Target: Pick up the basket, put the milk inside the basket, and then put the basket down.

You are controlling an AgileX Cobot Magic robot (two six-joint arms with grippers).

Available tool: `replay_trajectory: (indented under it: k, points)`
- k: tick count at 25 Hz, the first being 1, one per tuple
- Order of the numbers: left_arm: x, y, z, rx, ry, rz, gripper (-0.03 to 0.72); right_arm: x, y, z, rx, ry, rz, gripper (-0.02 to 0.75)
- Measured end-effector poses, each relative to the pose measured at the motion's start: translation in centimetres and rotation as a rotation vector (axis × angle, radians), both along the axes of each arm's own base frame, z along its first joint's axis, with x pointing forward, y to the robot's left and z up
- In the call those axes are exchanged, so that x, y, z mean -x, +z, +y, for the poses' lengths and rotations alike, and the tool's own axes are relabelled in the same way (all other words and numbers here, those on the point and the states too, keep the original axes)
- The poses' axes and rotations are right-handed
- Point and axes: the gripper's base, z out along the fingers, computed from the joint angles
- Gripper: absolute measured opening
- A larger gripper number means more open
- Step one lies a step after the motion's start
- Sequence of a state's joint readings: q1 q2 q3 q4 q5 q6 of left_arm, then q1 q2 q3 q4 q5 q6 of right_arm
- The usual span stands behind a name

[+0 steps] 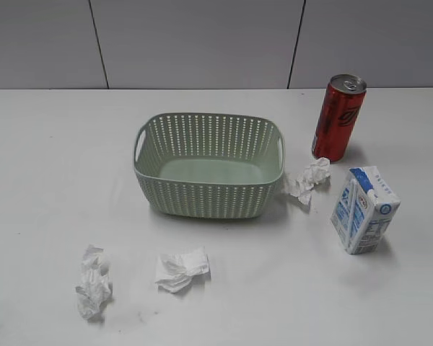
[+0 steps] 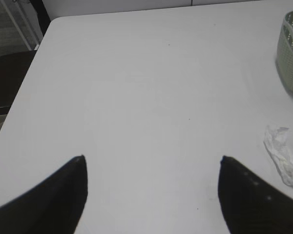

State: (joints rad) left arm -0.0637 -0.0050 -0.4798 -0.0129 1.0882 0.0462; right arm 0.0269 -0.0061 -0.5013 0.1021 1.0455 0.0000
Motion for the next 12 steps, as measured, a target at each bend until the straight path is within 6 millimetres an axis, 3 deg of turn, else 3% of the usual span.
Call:
replay_trajectory:
  k: [12]
  points:
    - [0.00, 0.00, 0.03, -0.003, 0.002, 0.000, 0.604, 0.00, 0.00, 0.00, 0.000, 0.000, 0.000, 0.497]
